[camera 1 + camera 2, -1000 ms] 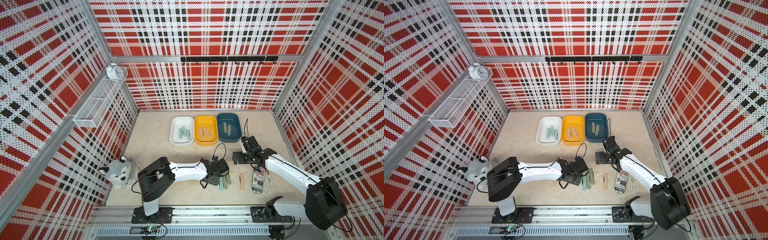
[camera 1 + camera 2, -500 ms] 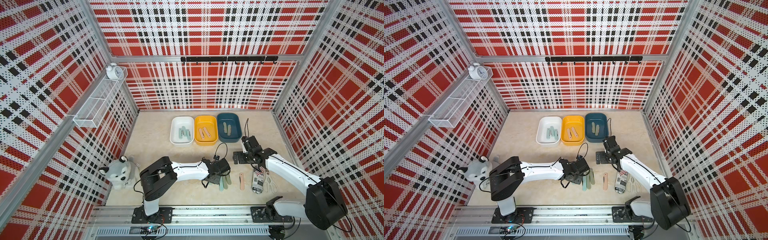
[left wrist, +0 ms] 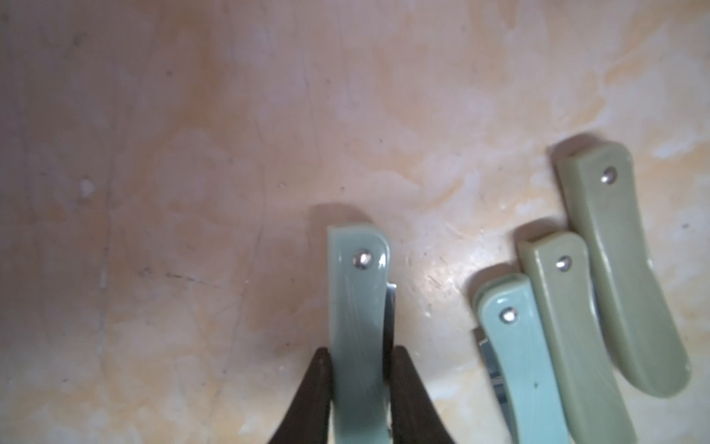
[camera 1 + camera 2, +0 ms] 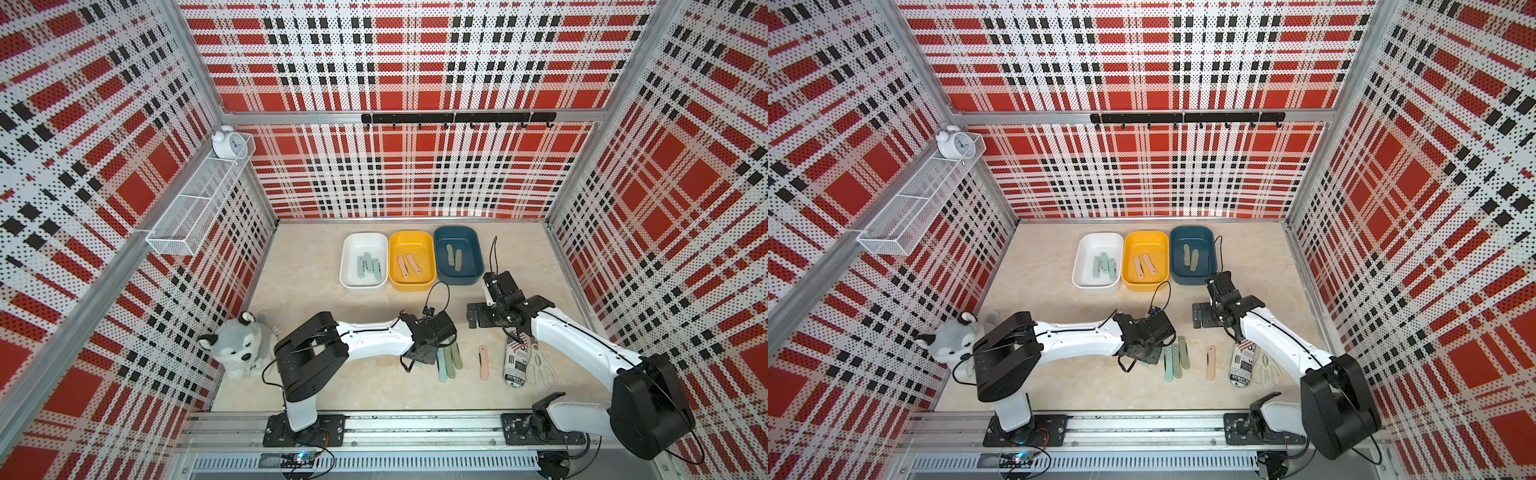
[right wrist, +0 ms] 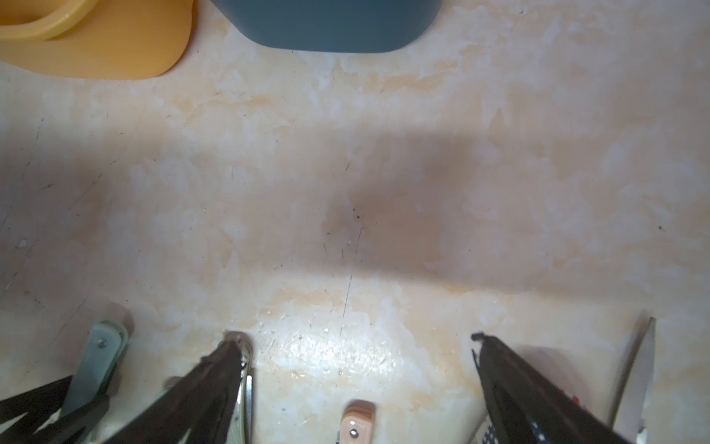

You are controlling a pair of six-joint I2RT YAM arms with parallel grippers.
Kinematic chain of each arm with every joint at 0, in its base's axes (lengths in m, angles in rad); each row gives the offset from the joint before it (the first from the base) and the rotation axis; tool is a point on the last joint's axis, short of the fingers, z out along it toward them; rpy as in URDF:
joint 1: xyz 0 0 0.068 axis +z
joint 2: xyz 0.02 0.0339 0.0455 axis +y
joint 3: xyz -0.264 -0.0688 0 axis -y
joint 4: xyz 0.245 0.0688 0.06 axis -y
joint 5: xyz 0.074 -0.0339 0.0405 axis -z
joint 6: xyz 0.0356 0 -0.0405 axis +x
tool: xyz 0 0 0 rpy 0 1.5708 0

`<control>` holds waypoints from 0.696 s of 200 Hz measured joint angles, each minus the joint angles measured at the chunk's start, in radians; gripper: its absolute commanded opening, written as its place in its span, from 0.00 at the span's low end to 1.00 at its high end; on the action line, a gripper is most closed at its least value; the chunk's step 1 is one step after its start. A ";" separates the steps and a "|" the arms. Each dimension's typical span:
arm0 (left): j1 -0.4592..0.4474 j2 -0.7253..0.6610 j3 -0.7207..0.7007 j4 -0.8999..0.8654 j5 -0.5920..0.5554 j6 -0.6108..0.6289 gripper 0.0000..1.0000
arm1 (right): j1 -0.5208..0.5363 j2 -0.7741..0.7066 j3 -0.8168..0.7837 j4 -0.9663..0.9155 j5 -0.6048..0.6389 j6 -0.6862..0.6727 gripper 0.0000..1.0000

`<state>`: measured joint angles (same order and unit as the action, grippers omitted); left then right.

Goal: Place the fruit knives into the storage box by color
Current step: Pick up the fruit knife from the center of the board, then place the fruit knife in the storage box.

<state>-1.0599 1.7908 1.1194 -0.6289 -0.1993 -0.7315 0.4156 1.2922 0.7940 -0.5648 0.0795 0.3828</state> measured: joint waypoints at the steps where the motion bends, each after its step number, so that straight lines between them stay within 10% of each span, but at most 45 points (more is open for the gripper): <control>1: 0.001 -0.001 0.000 0.000 -0.001 0.000 0.08 | 0.000 0.000 0.000 0.000 0.000 0.000 1.00; 66: 0.085 -0.147 0.000 -0.026 -0.045 -0.004 0.09 | 0.000 0.000 0.029 -0.016 0.011 -0.004 1.00; 139: 0.438 -0.177 0.126 -0.074 -0.099 0.127 0.11 | 0.000 0.032 0.064 -0.014 -0.015 -0.004 1.00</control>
<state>-0.6224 1.6135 1.2457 -0.7033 -0.2985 -0.6041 0.4152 1.3243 0.8581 -0.5793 0.0643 0.3790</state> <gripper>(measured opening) 0.253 0.998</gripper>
